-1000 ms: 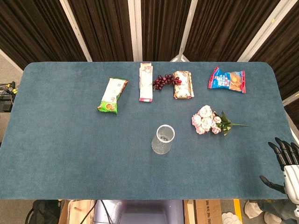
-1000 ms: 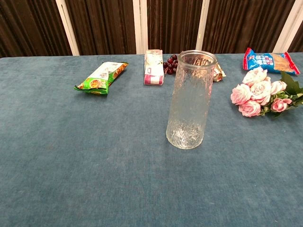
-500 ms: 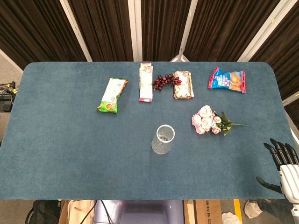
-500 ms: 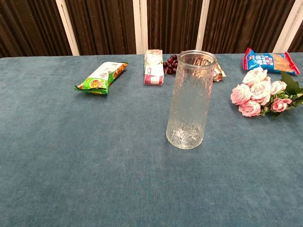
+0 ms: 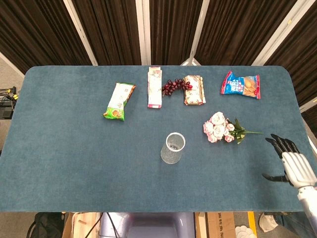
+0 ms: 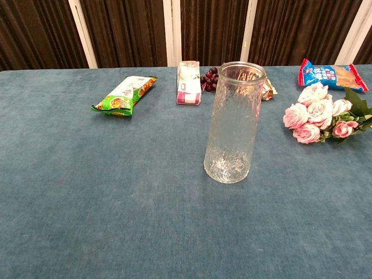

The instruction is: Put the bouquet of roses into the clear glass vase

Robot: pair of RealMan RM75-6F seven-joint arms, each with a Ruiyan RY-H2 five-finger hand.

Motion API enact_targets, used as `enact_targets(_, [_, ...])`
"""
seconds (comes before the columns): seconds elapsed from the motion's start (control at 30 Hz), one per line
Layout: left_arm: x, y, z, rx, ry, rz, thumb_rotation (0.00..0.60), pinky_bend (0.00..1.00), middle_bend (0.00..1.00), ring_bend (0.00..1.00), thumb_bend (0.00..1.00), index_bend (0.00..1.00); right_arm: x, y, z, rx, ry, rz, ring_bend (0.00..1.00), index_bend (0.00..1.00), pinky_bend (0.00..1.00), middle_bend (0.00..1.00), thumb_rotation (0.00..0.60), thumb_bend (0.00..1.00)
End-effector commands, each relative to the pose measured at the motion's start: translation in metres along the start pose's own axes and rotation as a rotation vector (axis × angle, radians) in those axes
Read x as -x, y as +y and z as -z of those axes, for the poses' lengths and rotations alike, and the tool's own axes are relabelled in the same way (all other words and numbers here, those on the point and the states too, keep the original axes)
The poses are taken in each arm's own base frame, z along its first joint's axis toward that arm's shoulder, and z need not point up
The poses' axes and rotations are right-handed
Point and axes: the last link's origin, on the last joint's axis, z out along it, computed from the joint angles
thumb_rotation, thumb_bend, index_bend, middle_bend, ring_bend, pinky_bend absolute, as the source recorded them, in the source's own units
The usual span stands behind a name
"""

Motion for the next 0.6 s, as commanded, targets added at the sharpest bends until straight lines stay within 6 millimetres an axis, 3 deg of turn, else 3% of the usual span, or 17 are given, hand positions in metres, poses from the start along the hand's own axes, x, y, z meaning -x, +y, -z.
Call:
enact_targets(0.03, [0.000, -0.001, 0.002, -0.002, 0.009, -0.005, 0.600, 0.00, 0.00, 0.00, 0.20, 0.07, -0.009, -0.009, -0.043, 0.028, -0.044, -0.003, 0.05, 0.12, 0.00, 0.05, 0.600, 0.09])
enact_targets(0.37, [0.000, 0.000, 0.002, -0.027, 0.027, -0.025, 0.600, 0.00, 0.00, 0.00, 0.20, 0.07, 0.005, -0.021, -0.111, 0.101, -0.128, 0.009, 0.05, 0.11, 0.00, 0.04, 0.600, 0.09])
enact_targets(0.6, [0.000, -0.003, 0.001, -0.061, 0.039, -0.042, 0.600, 0.00, 0.00, 0.00, 0.20, 0.07, 0.021, -0.033, -0.137, 0.110, -0.174, 0.028, 0.05, 0.11, 0.00, 0.04, 0.600, 0.09])
